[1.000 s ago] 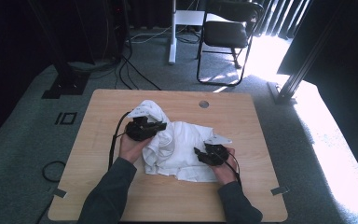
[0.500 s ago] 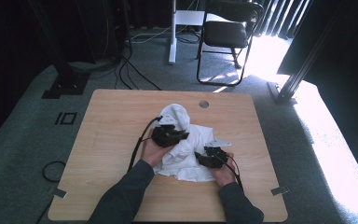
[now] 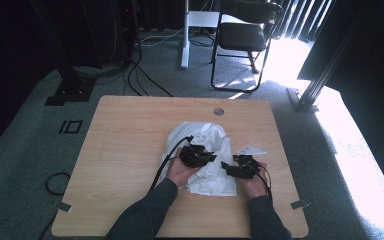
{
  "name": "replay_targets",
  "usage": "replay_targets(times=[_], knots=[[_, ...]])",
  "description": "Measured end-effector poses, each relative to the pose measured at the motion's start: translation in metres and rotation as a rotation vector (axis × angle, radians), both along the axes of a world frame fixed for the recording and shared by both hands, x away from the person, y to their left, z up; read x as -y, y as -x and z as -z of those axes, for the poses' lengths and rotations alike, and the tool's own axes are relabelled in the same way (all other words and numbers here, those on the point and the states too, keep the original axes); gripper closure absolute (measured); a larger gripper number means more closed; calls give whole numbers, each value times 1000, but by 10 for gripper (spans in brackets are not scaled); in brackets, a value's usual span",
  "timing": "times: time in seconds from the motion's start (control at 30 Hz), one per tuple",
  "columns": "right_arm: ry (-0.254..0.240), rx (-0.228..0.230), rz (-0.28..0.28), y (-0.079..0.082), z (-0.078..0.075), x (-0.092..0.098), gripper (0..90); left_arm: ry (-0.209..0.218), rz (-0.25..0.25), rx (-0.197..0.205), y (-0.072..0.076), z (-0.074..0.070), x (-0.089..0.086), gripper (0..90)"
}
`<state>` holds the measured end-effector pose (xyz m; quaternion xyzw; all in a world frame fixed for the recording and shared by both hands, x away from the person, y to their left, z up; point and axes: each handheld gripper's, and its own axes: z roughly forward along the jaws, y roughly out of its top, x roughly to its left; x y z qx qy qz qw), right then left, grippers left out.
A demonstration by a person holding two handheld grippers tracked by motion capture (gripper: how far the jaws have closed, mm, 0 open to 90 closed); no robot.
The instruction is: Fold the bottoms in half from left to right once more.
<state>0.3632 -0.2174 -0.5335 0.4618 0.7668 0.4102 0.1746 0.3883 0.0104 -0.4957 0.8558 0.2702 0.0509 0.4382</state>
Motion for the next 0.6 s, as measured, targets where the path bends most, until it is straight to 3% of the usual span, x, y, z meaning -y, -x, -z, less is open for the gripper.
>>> replay_targets(times=[0.13,0.3,0.6], knots=[[-94,61,16,7,-26,13,312,-27,3,-5,1,9,7,859],[-146,112,0,7,-47,9,257,-69,18,4,3,18,14,858],[-152,120,-10,-7,-52,-8,252,-79,23,-5,4,27,15,858]])
